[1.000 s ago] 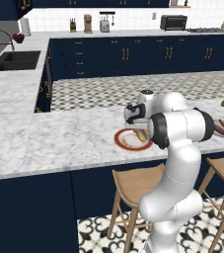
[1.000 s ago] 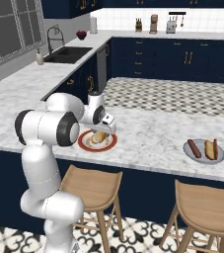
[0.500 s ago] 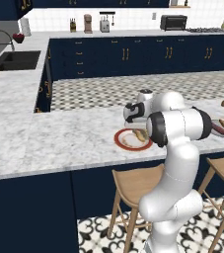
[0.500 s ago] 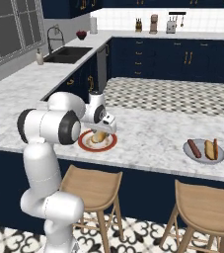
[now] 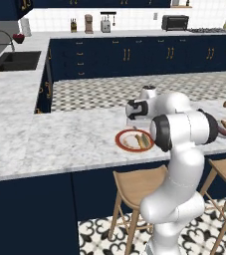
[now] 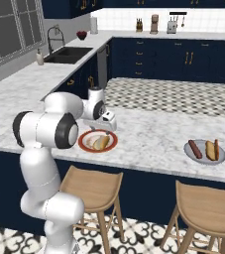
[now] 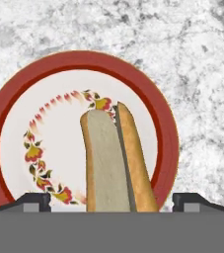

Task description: Place one bun and one sausage from the bowl on each plate.

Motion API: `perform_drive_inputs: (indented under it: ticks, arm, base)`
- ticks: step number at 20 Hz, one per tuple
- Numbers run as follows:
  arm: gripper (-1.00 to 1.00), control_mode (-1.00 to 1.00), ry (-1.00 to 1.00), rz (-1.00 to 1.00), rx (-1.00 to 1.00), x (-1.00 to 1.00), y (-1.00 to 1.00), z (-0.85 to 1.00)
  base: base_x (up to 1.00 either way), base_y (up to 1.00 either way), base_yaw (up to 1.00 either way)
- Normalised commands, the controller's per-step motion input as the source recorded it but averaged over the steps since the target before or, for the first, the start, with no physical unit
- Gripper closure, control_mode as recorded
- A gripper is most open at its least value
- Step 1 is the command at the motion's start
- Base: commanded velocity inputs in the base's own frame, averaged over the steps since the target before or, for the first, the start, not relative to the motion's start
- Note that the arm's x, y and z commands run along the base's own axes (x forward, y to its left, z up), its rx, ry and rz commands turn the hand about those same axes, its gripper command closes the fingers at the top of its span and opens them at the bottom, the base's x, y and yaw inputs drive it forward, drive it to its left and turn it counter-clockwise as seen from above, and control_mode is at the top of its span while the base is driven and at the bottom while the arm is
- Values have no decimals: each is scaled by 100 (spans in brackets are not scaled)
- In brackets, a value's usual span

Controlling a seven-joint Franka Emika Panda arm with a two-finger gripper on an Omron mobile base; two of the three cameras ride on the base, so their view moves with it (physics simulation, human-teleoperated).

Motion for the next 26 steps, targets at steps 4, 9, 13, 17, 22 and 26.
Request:
perform_drive_inputs:
  ticks: [4,9,13,17,22,26]
  arm:
    - [-100,-100,0,0,0,-54,0,33]
    - [-100,-100,1,0,0,-49,0,29]
    - [-100,-100,1,0,0,-39,0,35]
    - [-100,-100,0,0,0,-43,0,23]
    - [-100,-100,0,0,0,-42,0,33]
    - [-100,-100,0,0,0,-29,0,46]
  base:
    - [0,0,0]
    - [0,0,0]
    - [0,0,0]
    - [0,0,0]
    - [0,0,0]
    - [0,0,0]
